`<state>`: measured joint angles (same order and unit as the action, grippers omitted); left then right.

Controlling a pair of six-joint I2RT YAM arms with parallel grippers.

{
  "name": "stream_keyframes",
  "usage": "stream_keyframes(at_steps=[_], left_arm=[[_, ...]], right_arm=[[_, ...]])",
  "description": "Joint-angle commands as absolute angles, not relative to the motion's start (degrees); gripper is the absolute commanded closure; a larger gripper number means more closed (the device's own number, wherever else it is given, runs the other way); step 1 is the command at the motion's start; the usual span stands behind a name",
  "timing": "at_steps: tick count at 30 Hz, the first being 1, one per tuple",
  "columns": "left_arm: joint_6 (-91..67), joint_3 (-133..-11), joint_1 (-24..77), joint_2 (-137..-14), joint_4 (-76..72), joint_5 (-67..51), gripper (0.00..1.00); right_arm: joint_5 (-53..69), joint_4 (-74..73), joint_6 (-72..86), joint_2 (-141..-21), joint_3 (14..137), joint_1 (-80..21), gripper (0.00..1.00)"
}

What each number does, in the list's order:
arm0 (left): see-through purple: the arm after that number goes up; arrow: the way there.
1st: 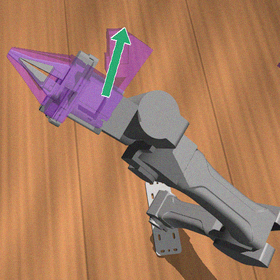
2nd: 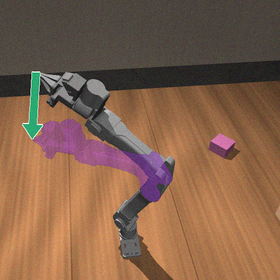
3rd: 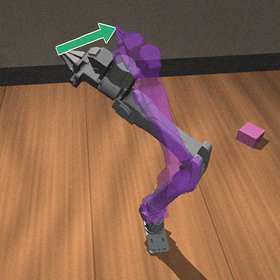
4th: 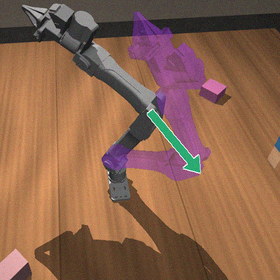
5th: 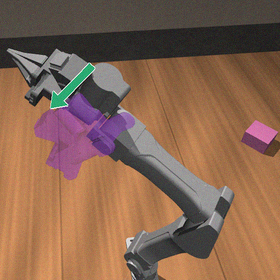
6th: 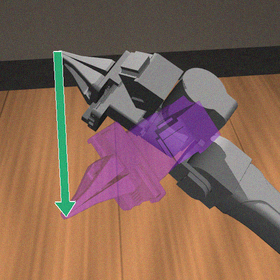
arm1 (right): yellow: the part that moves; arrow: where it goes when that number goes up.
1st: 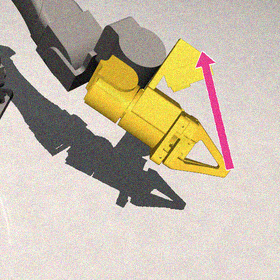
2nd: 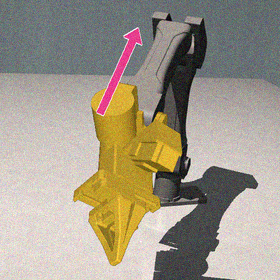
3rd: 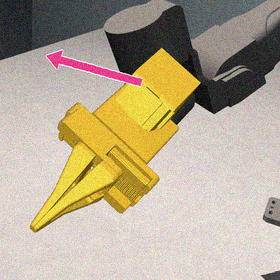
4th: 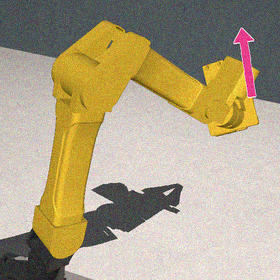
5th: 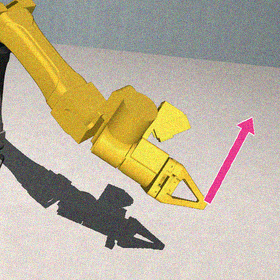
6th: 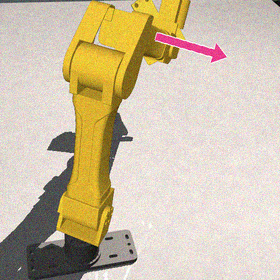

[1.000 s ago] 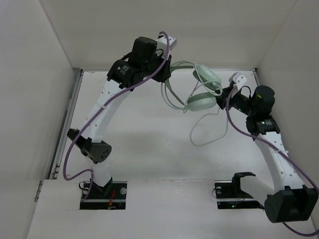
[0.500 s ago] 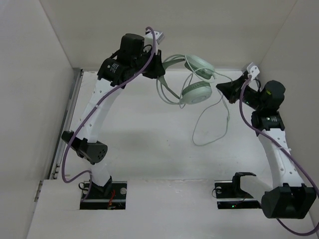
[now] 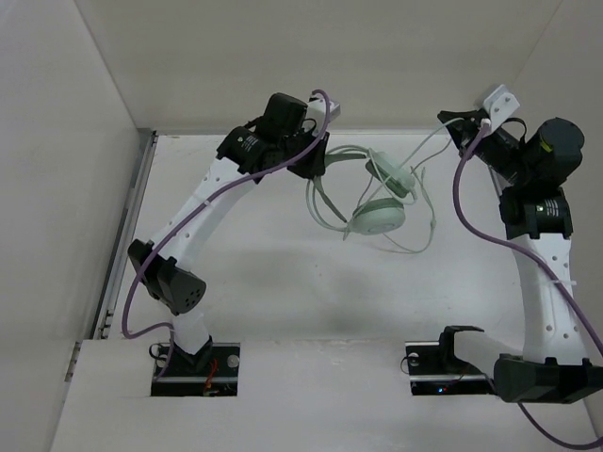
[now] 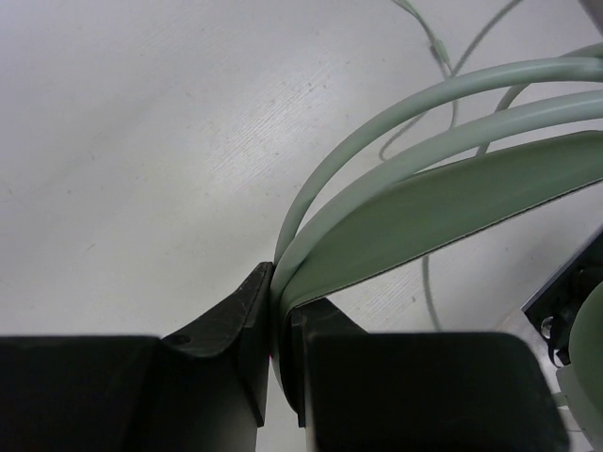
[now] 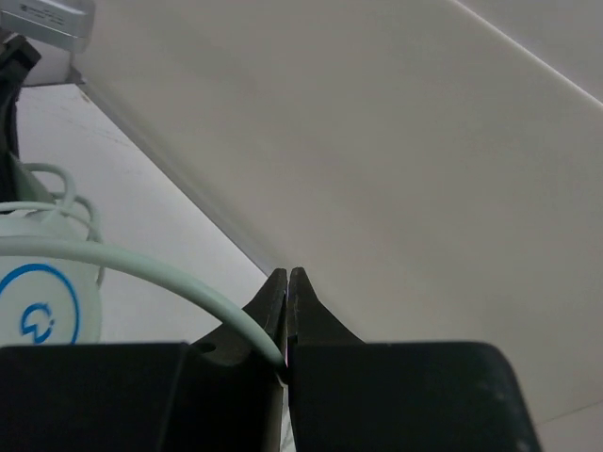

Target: Wrap the headphones

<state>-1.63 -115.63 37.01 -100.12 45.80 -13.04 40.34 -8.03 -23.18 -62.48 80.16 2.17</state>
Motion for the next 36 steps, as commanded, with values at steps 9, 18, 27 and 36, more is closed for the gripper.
stream_keyframes(at_steps=[9,18,27,36], left_arm=[[1.58,-114.61,42.05,-94.40,42.01,-14.33,1.00],[3.60,-115.49,43.90,-93.17,42.45,-13.62,1.00],[3.26,-122.07,42.23,-92.90,42.10,-17.48,1.00],[-5.26,-134.38,37.84,-97.73,38.24,-22.85,0.99]], right_arm=[[34.19,-8.53,-29.00,-70.66,87.53,1.19,1.00],[29.54,-8.96,-27.16,-82.08,92.90,3.91,1.00],[29.53,-8.70,-20.30,-84.73,85.97,6.90,1.00],[40.77,-5.11,-6.62,-77.09,72.17,-0.38,1.00]])
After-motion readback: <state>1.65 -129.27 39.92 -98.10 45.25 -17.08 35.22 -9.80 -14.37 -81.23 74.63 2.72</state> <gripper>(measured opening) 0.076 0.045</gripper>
